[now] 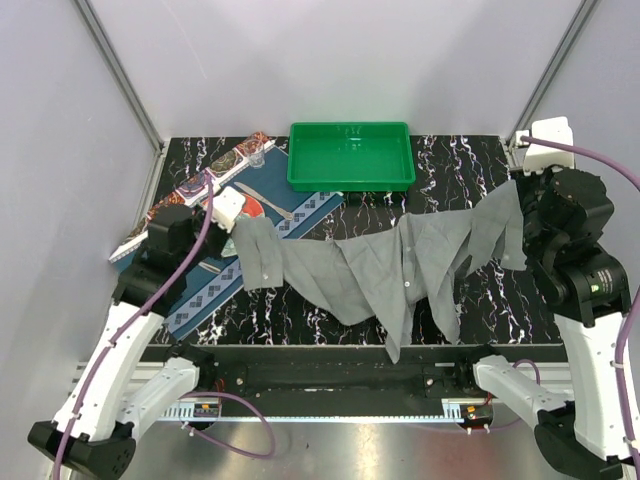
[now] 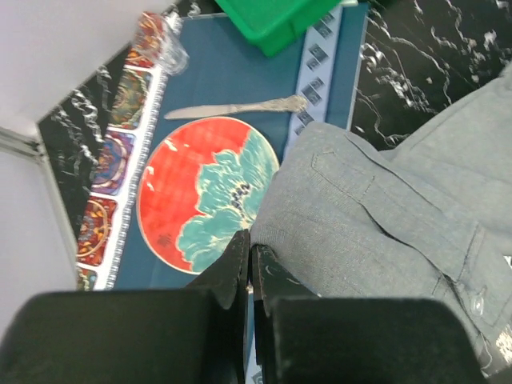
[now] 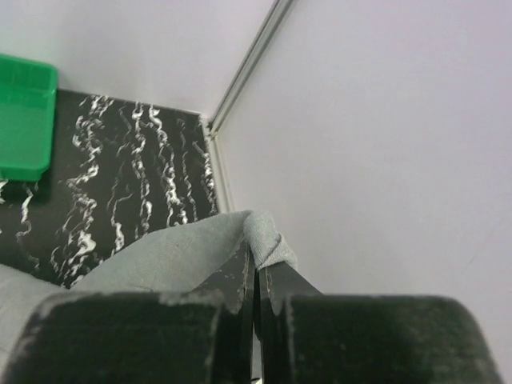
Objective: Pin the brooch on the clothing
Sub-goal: Pick up the crumped clothing from the center of the board, then place the crumpled clothing at the center of the board.
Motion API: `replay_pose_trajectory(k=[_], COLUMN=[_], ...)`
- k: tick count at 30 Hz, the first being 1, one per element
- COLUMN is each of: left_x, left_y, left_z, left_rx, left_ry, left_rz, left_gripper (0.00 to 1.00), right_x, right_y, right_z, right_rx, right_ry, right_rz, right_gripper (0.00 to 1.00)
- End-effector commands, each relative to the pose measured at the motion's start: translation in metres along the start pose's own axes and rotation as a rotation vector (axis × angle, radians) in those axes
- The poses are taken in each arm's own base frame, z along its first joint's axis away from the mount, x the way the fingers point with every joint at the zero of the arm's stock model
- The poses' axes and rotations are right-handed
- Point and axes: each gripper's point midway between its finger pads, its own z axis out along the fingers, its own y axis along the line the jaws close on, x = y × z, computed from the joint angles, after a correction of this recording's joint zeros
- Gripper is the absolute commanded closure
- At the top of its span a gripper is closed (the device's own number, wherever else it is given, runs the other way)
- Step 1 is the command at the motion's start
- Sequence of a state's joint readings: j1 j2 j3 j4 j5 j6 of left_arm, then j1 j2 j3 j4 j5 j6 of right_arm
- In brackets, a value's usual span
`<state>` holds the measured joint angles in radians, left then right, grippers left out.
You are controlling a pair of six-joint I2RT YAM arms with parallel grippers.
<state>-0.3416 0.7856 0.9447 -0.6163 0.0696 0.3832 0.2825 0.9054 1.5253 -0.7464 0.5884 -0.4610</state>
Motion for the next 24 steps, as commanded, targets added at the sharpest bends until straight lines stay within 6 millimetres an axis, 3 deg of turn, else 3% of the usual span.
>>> replay_pose_trajectory(k=[1, 6, 9, 11, 12, 14, 15, 16, 18, 19, 21, 22, 23, 24], left_x=[-0.063, -0.069, -0.054, -0.035, -0.026, 0.004, 0.012, 0.015, 0.017, 0.003, -0.018, -0.055, -0.063, -0.078], left_y=[0.028, 0.035, 0.016, -0.003, -0.015, -0.04, -0.044, -0.043, -0.033, -0.017, 0.006, 0.023, 0.032, 0.046], left_z=[-0.032, -0.047, -0.054, -0.057, -0.063, -0.061, -0.059, -0.054, -0.036, -0.026, -0.005, -0.006, 0.012, 0.016], left_rx=[-0.079, -0.095, -0.016, 0.072, 0.126, 0.253, 0.271, 0.26, 0.232, 0.151, 0.084, 0.031, 0.025, -0.013], left_ry=[-0.191, -0.193, -0.184, -0.156, -0.15, -0.101, -0.087, -0.071, -0.029, -0.048, -0.04, -0.115, -0.089, -0.102], left_rz=[0.0, 0.02, 0.1, 0.193, 0.248, 0.314, 0.315, 0.292, 0.249, 0.21, 0.163, 0.126, 0.091, 0.063], left_gripper=[1.0, 1.0, 1.0, 1.0, 1.0, 1.0, 1.0, 1.0, 1.0, 1.0, 1.0, 1.0, 1.0, 1.0], right_x=[-0.032, -0.005, 0.022, 0.044, 0.067, 0.096, 0.119, 0.126, 0.122, 0.118, 0.087, 0.076, 0.061, 0.038], right_y=[-0.037, -0.03, -0.012, 0.006, 0.029, 0.053, 0.074, 0.081, 0.09, 0.095, 0.103, 0.102, 0.102, 0.1], right_z=[-0.006, -0.006, -0.002, -0.006, -0.009, -0.016, -0.016, -0.016, -0.004, 0.007, 0.035, 0.046, 0.058, 0.078], right_rx=[0.135, 0.137, 0.087, 0.0, -0.119, -0.244, -0.331, -0.368, -0.374, -0.381, -0.375, -0.365, -0.365, -0.358], right_ry=[-0.085, -0.035, 0.005, 0.036, 0.088, 0.15, 0.191, 0.192, 0.154, 0.149, 0.099, 0.091, 0.065, 0.052], right_rz=[-0.04, -0.093, -0.143, -0.158, -0.202, -0.245, -0.282, -0.329, -0.347, -0.387, -0.385, -0.385, -0.365, -0.346], right_gripper=[1.0, 1.0, 1.0, 1.0, 1.0, 1.0, 1.0, 1.0, 1.0, 1.0, 1.0, 1.0, 1.0, 1.0])
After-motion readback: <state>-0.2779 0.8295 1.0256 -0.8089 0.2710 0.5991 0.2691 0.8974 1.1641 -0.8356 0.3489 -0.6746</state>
